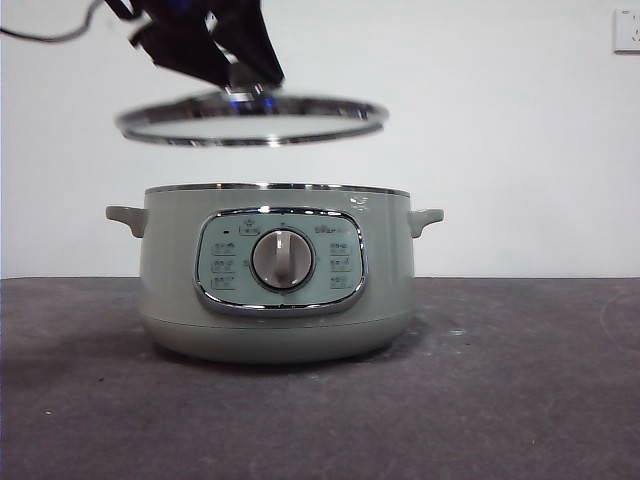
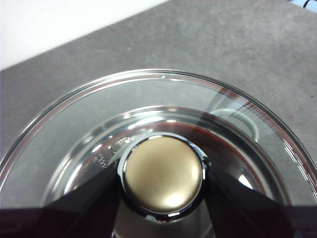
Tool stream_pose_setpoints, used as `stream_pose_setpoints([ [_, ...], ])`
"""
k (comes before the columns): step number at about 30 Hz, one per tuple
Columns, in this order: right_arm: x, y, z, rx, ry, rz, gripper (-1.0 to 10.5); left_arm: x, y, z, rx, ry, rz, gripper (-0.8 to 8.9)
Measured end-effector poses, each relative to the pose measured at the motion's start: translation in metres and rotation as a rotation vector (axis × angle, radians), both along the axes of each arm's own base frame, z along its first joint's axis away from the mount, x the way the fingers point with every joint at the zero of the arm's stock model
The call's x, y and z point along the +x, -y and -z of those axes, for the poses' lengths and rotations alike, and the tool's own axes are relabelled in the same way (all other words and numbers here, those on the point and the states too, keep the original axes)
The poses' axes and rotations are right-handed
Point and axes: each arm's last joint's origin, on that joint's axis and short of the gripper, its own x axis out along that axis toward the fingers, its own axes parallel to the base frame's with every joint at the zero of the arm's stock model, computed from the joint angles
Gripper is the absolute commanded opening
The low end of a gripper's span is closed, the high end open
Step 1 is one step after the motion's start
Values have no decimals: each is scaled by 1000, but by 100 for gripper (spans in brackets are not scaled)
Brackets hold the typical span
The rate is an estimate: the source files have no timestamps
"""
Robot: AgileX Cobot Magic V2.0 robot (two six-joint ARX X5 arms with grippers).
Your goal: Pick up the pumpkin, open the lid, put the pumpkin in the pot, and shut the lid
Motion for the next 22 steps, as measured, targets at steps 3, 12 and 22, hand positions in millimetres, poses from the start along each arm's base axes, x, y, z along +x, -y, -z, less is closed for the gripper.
stream_pose_setpoints([
  [3,0,0,3,-21,-30,0,598,7,7,11,10,-19,8,-9],
  [12,5,-4,7,-44,-63,0,598,19,16,30,27,-50,14,-9],
  [22,5,-4,7,-45,-65,0,598,24,19,39,44,-64,18,-9],
])
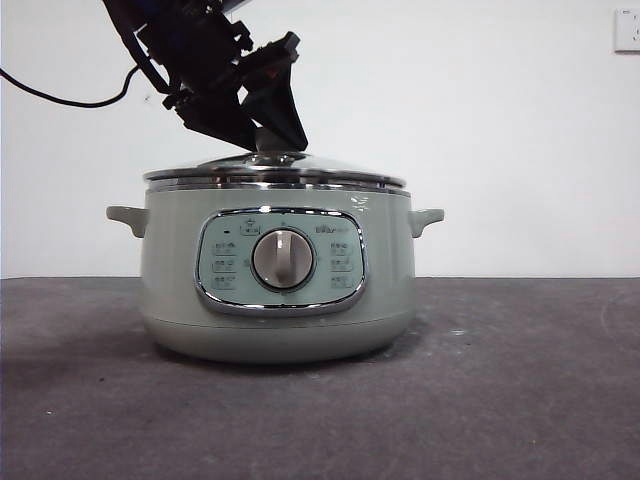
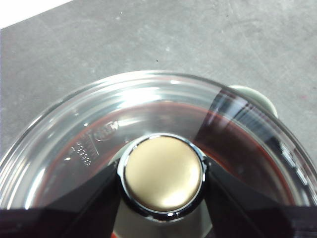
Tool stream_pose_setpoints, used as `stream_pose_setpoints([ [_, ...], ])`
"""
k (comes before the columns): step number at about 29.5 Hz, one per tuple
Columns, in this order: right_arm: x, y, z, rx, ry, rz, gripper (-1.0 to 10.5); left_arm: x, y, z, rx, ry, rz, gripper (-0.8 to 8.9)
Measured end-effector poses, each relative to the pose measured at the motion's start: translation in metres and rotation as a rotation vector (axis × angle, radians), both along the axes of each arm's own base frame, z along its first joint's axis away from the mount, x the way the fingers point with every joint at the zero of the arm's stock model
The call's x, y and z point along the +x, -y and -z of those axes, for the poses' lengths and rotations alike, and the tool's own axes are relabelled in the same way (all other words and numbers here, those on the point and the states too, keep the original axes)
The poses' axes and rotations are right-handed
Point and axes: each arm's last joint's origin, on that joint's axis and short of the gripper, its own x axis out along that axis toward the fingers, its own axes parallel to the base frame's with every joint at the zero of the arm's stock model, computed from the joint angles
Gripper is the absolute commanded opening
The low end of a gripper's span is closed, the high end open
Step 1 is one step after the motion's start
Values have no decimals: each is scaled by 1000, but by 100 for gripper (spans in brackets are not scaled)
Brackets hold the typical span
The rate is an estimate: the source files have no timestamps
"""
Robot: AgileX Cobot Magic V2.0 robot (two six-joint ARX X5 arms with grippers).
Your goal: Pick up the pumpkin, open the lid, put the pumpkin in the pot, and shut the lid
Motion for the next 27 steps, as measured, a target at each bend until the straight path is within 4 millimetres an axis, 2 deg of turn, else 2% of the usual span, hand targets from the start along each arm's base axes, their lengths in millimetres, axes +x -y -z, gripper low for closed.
stream_pose_setpoints([
  [15,0,0,0,0,0,0,598,0,1,3,10,-17,10,11],
  [17,0,0,0,0,0,0,598,0,1,4,12,-21,10,142],
  [18,0,0,0,0,0,0,598,0,1,4,11,-20,10,244],
  [19,0,0,0,-1,0,0,598,0,1,4,10,-22,8,405],
  [21,0,0,0,0,0,-2,598,0,1,4,8,-24,7,550],
  [27,0,0,3,-14,-24,-6,598,-3,0,2,11,-38,5,566],
])
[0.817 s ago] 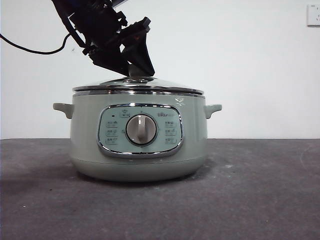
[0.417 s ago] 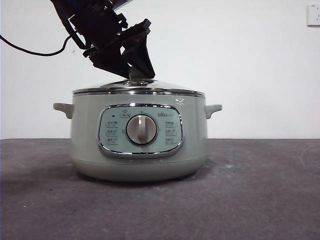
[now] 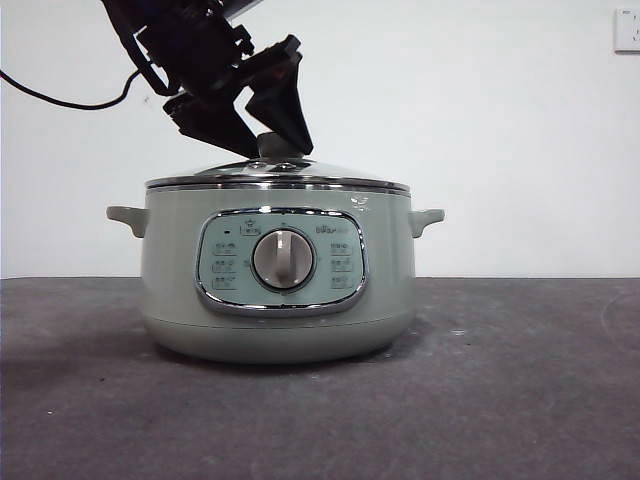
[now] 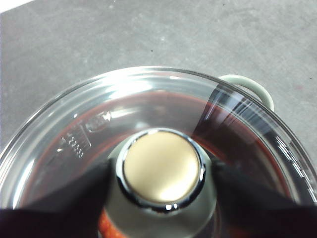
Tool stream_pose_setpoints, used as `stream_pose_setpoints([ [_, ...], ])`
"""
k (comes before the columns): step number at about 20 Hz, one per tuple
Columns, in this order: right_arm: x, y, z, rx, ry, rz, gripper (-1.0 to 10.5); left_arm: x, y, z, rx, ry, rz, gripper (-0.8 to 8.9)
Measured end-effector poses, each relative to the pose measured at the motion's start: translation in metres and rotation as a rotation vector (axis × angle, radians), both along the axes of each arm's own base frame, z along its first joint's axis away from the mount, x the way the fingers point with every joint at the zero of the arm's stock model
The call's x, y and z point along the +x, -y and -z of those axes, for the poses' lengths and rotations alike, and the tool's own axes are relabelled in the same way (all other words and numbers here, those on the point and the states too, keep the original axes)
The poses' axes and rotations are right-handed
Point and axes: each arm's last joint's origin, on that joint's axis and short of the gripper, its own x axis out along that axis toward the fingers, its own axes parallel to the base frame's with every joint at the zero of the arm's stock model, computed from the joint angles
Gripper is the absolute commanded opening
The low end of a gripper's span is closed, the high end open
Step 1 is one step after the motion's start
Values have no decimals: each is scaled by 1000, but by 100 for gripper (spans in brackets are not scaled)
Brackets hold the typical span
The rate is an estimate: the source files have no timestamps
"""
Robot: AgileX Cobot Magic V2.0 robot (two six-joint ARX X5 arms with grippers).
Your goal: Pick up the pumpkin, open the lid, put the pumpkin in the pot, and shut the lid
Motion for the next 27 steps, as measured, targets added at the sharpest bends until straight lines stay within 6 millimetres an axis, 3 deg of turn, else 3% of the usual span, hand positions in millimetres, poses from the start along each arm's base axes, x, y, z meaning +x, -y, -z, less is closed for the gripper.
stream_pose_setpoints([
  [6,2,-1,5,-29,-42,0,598,-12,-6,-18,-18,25,-2,566],
  [10,3,-3,7,-35,-70,-26,598,-31,-17,-39,-27,38,-4,566],
  [15,5,-8,13,-28,-157,-125,597,-68,-38,-70,-36,38,-9,565],
  [20,11,-17,25,-41,-306,-231,593,-121,-67,-98,-48,32,-14,548],
  [21,12,-19,27,-38,-337,-258,590,-131,-72,-102,-51,30,-16,495],
  [23,14,-23,32,-27,-406,-322,477,-153,-85,-110,-58,28,-20,279],
  [24,14,-24,33,-24,-434,-342,383,-162,-90,-112,-62,29,-22,167],
  [25,16,-27,36,-22,-474,-364,167,-177,-98,-117,-68,34,-23,-28],
  [26,18,-28,38,-30,-494,-366,-18,-188,-104,-120,-75,43,-25,-3],
  [27,19,-29,40,-42,-510,-368,-2,-198,-110,-123,-90,56,-28,-6],
])
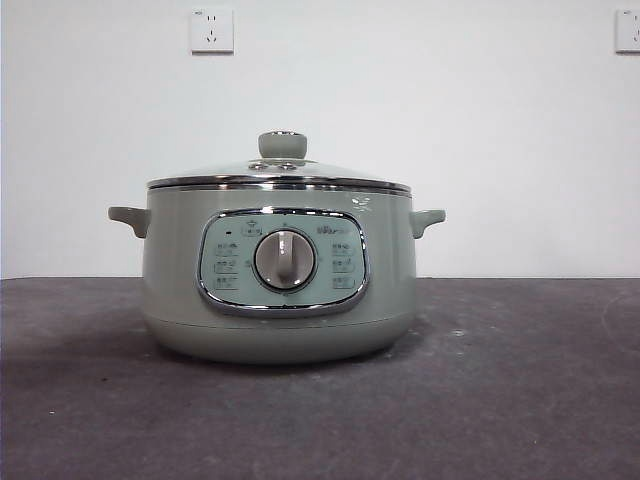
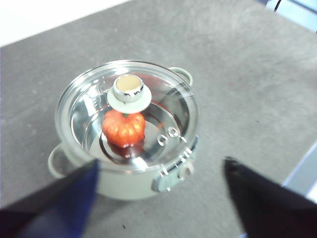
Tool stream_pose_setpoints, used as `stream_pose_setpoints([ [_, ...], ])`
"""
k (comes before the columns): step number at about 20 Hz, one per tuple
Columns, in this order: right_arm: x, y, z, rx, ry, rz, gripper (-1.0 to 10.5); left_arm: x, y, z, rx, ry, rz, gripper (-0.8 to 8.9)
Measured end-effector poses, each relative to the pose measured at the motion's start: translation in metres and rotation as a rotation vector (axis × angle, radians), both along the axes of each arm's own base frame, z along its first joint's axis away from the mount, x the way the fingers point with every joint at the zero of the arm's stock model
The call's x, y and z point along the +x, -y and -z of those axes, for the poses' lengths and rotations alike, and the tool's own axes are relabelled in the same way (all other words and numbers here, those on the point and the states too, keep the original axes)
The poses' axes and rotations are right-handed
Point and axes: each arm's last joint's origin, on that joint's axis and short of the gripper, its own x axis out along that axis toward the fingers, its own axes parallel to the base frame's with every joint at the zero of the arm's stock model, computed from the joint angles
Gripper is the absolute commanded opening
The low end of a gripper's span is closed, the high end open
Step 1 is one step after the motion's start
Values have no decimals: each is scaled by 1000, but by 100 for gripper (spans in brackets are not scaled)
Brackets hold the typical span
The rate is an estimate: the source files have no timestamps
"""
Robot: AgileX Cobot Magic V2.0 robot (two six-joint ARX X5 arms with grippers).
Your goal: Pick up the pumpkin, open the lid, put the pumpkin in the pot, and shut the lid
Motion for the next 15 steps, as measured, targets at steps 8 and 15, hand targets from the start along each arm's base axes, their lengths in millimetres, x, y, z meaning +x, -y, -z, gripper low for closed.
stream_pose_setpoints([
  [8,1,-1,0,-4,8,-8,-1,-20,-11,-7,-42,49,-7,-4],
  [15,-2,1,-1,2,17,-7,-1,-18,-10,-6,-38,35,-9,-4],
])
